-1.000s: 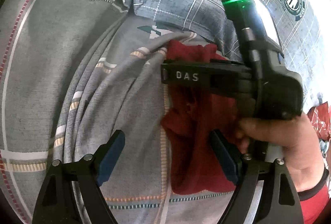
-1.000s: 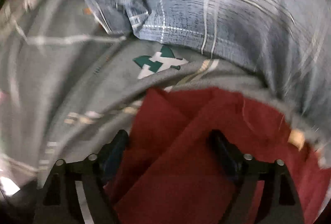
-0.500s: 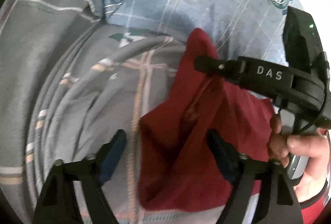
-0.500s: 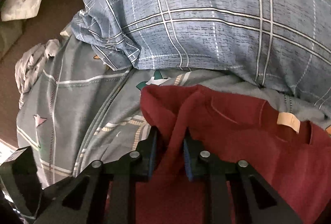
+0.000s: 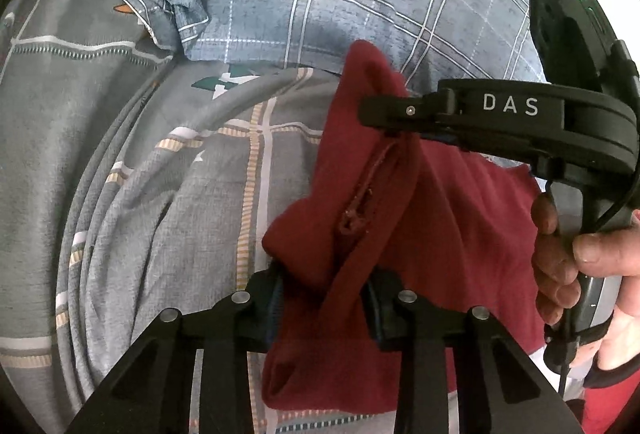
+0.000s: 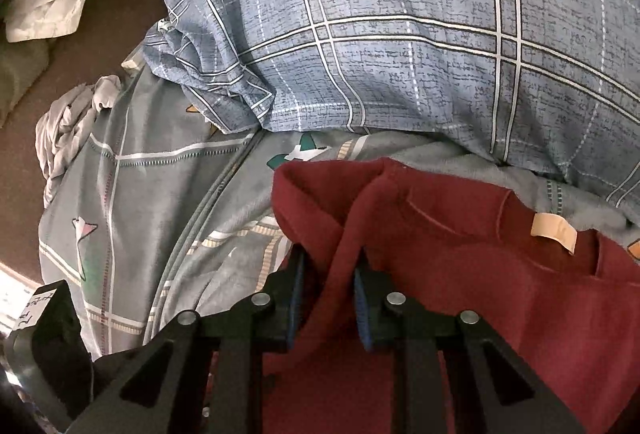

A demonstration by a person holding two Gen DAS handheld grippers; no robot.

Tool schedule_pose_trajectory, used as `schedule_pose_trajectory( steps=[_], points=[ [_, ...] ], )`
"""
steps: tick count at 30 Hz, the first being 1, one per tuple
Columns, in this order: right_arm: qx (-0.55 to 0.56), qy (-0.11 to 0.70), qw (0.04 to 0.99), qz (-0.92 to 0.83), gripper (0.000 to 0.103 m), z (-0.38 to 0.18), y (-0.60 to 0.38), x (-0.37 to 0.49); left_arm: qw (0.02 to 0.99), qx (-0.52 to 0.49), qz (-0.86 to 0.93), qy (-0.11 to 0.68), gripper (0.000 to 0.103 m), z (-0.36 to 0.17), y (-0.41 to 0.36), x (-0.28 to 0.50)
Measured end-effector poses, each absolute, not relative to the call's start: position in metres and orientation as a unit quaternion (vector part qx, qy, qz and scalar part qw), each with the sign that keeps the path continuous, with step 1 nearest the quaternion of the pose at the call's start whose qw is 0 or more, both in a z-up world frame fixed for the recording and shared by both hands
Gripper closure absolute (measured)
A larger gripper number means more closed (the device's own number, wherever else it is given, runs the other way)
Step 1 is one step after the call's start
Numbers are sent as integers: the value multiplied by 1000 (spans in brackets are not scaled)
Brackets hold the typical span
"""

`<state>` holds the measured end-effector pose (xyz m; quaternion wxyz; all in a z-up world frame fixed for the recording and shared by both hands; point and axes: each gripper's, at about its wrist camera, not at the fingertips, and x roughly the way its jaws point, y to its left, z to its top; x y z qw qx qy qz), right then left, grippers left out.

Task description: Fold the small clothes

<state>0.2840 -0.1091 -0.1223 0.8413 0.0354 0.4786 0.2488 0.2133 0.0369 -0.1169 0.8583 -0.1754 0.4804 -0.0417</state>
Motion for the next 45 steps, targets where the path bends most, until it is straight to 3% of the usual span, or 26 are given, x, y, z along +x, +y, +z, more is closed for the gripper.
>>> schedule_pose_trajectory(
  steps=[4, 7, 8, 9, 14, 20, 22, 23, 27, 30, 39, 45],
  points=[
    [35, 480, 841, 248, 79, -121, -109, 282, 860, -172, -41, 480, 74, -114, 36, 211],
    [38, 488, 840, 236, 54, -119, -108, 282, 861, -175, -43, 476, 75, -112, 37, 210],
    [39, 490, 840, 230, 35, -118, -108, 282, 860, -176, -44, 476, 75, -112, 37, 209],
    [41, 491, 840, 227, 23, -116, -107, 281, 860, -180, -45, 476, 76, -112, 38, 209],
    [15, 498, 839, 221, 16, -117, -87, 284, 862, -182, -48, 471, 77, -109, 36, 207],
    [-66, 537, 815, 207, 17, -155, -45, 293, 863, -176, -50, 472, 77, -109, 33, 206],
    [-98, 510, 833, 190, 31, -157, -43, 290, 863, -172, -48, 473, 76, -109, 32, 206],
    [-91, 504, 838, 186, 45, -154, -49, 290, 863, -175, -50, 472, 75, -109, 33, 205],
    [-22, 498, 840, 216, 68, -144, -79, 287, 869, -162, -42, 465, 56, -103, 28, 203],
    [10, 491, 840, 229, 71, -137, -95, 280, 876, -132, -26, 464, 50, -99, 19, 198],
    [46, 486, 840, 237, 72, -132, -112, 279, 895, -99, -31, 434, 48, -77, 5, 173],
    [70, 490, 835, 241, 72, -137, -120, 282, 896, -116, -42, 427, 35, -76, 12, 171]
  ],
)
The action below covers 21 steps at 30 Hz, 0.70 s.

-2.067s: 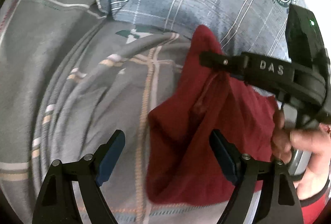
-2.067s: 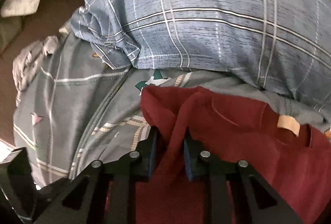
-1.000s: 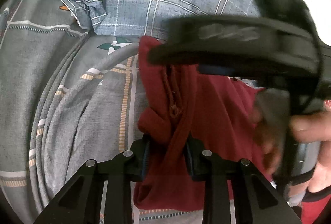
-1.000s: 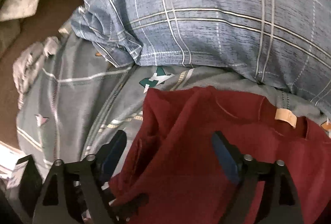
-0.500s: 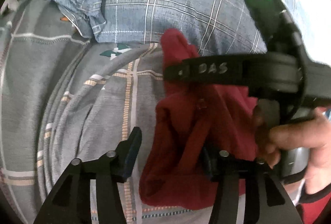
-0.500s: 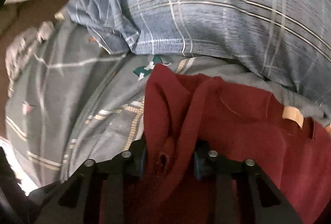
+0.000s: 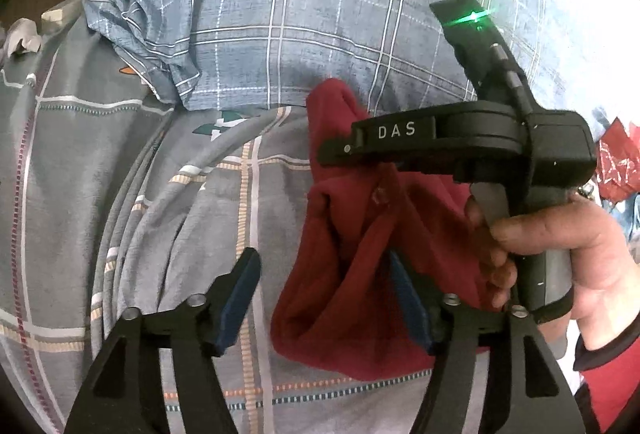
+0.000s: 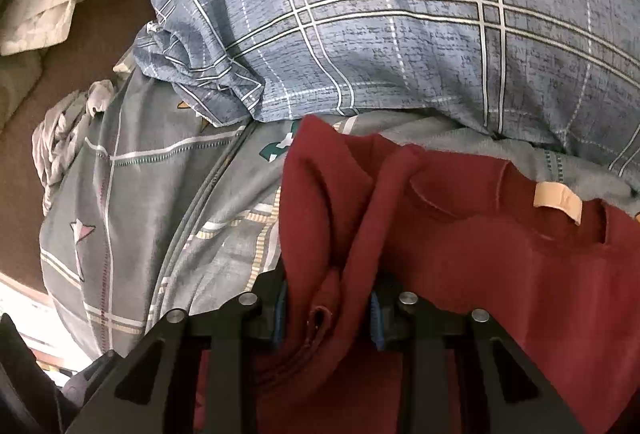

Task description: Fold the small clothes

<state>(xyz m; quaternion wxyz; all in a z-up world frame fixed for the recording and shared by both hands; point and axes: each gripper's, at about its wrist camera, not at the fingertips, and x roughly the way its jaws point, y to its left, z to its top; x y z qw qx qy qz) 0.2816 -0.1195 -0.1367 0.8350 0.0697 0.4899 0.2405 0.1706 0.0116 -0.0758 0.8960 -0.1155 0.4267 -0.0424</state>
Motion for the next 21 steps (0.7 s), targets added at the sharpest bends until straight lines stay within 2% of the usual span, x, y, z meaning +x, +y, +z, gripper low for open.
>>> schedule_pose_trajectory(
  steps=[14, 15, 16, 17, 18, 19, 21],
  points=[
    [73, 489, 833, 248, 72, -135, -123, 280, 882, -107, -32, 459, 33, -97, 4, 197],
    [74, 488, 833, 249, 72, -135, -124, 280, 882, -113, -32, 457, 35, -98, 5, 199],
    [74, 487, 834, 249, 72, -135, -125, 279, 882, -115, -32, 456, 43, -98, 4, 199],
    [75, 486, 834, 249, 72, -134, -127, 279, 882, -118, -35, 454, 55, -99, 4, 200],
    [76, 484, 835, 250, 72, -133, -129, 277, 880, -124, -47, 457, 77, -100, 3, 200],
    [78, 481, 836, 251, 73, -131, -132, 275, 875, -132, -63, 461, 84, -98, 0, 201],
    [83, 475, 838, 255, 76, -125, -140, 270, 879, -130, -62, 455, 85, -89, -8, 198]
  ],
)
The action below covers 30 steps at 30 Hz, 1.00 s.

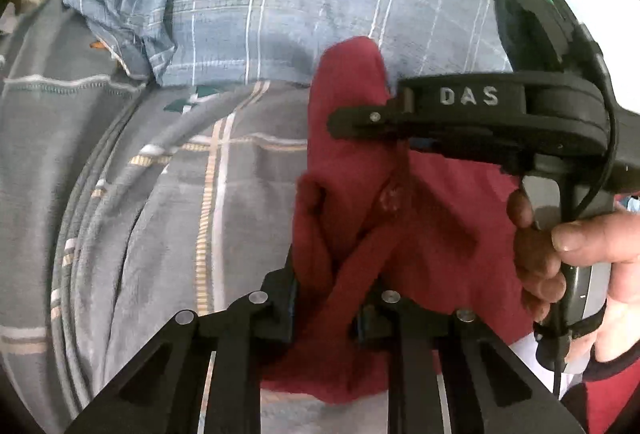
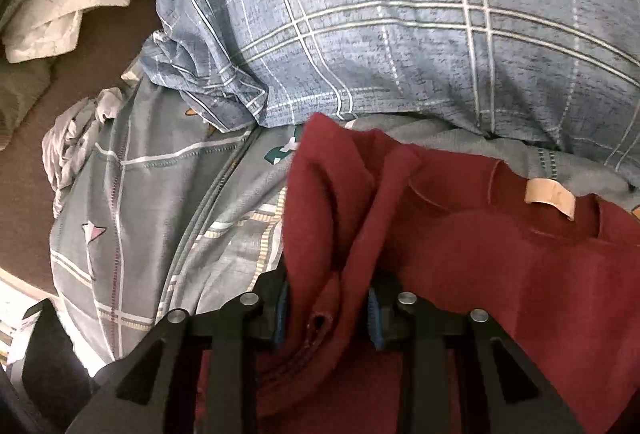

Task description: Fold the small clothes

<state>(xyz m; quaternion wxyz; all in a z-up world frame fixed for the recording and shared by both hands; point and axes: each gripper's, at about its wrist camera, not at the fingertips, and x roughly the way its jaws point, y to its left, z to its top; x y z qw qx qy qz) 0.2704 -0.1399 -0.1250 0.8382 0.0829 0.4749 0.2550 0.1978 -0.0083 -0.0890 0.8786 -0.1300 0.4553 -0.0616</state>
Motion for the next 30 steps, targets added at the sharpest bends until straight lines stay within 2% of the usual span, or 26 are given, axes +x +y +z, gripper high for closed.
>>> schedule_pose_trajectory(
  steps=[6, 10, 13, 18, 20, 22, 23, 24, 26, 28, 29, 30],
  points=[
    [65, 427, 862, 267, 77, -68, -190, 242, 889, -118, -122, 424, 85, -28, -69, 189],
    [37, 404, 886, 224, 77, -35, -246, 225, 884, -91, -161, 429, 84, -12, -129, 200],
    [38, 410, 891, 190, 78, -40, -282, 223, 874, -74, -178, 447, 84, -25, -173, 209],
    [72, 440, 883, 144, 78, -82, -342, 229, 854, -61, -182, 484, 83, -60, -215, 226],
    [80, 459, 876, 124, 78, -107, -357, 235, 850, -64, -188, 488, 78, -68, -224, 229],
    [86, 468, 873, 109, 78, -124, -367, 239, 849, -64, -208, 482, 58, -67, -231, 227],
    [94, 467, 872, 107, 78, -127, -370, 239, 845, -64, -222, 483, 52, -64, -230, 225],
    [105, 465, 873, 107, 75, -129, -374, 237, 839, -65, -237, 486, 48, -60, -228, 222],
    [113, 455, 878, 97, 71, -122, -380, 229, 834, -59, -252, 488, 47, -50, -214, 211],
    [123, 446, 881, 95, 67, -112, -385, 216, 845, -46, -244, 473, 37, -39, -191, 196],
    [136, 441, 881, 103, 60, -107, -388, 208, 851, -41, -235, 467, 34, -34, -180, 192],
    [150, 437, 880, 115, 38, -105, -389, 201, 859, -35, -220, 461, 33, -30, -168, 186]
  ],
)
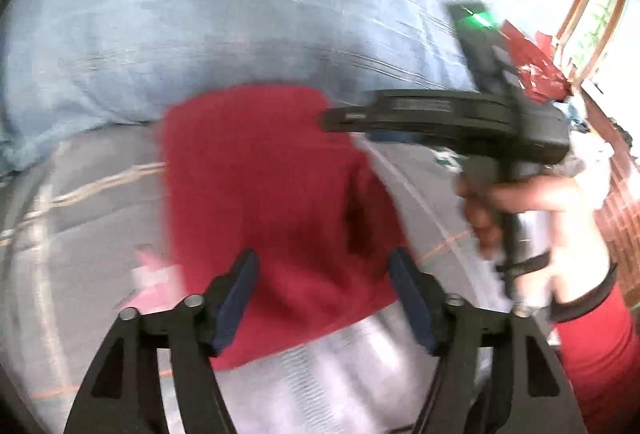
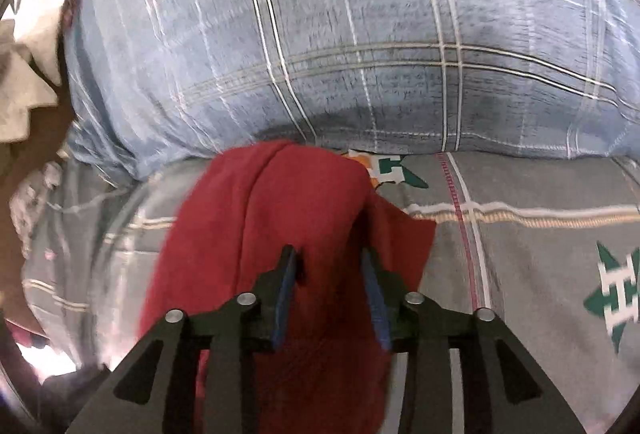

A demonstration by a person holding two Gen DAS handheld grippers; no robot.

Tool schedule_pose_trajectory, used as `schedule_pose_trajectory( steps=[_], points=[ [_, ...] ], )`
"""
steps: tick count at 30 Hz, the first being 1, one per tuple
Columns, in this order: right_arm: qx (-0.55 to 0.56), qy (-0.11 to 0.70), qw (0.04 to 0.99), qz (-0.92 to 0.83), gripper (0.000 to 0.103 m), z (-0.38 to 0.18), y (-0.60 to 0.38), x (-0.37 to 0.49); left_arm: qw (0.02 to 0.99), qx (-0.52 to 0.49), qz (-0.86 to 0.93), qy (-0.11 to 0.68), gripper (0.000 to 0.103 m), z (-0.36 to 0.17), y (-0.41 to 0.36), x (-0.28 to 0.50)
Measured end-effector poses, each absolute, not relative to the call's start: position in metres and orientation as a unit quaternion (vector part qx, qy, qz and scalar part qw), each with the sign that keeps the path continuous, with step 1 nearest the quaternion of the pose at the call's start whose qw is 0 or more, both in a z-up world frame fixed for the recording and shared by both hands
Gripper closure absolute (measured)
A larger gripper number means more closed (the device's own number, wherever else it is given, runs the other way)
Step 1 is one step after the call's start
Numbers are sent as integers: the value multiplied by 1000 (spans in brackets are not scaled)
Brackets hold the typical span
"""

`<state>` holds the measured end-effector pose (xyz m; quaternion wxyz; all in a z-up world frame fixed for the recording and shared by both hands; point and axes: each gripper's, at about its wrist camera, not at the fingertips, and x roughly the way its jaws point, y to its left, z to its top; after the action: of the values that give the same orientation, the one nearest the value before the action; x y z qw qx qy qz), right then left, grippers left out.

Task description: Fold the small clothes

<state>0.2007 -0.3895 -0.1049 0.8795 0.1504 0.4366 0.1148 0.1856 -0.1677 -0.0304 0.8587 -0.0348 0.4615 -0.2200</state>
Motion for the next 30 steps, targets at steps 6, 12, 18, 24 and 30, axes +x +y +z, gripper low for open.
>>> schedule_pose_trajectory(
  steps=[6, 12, 18, 24, 30],
  points=[
    [213, 444, 856, 156, 19, -120, -381, 176, 869, 11, -149, 471, 35, -35, -138, 172],
    [175, 451, 865, 133, 69, -130, -349, 176, 872, 10, -141, 468, 34, -28, -145, 165],
    [100, 403, 903, 110, 76, -95, -350, 127, 880, -13, -150, 450, 34, -24, -143, 165],
    [147, 435, 886, 65, 62, -129, -379, 140, 871, -9, -145, 469, 33, -72, -155, 187],
    [97, 361, 927, 27, 51, -84, -369, 126, 870, -16, -141, 472, 25, -83, -149, 196]
  ],
)
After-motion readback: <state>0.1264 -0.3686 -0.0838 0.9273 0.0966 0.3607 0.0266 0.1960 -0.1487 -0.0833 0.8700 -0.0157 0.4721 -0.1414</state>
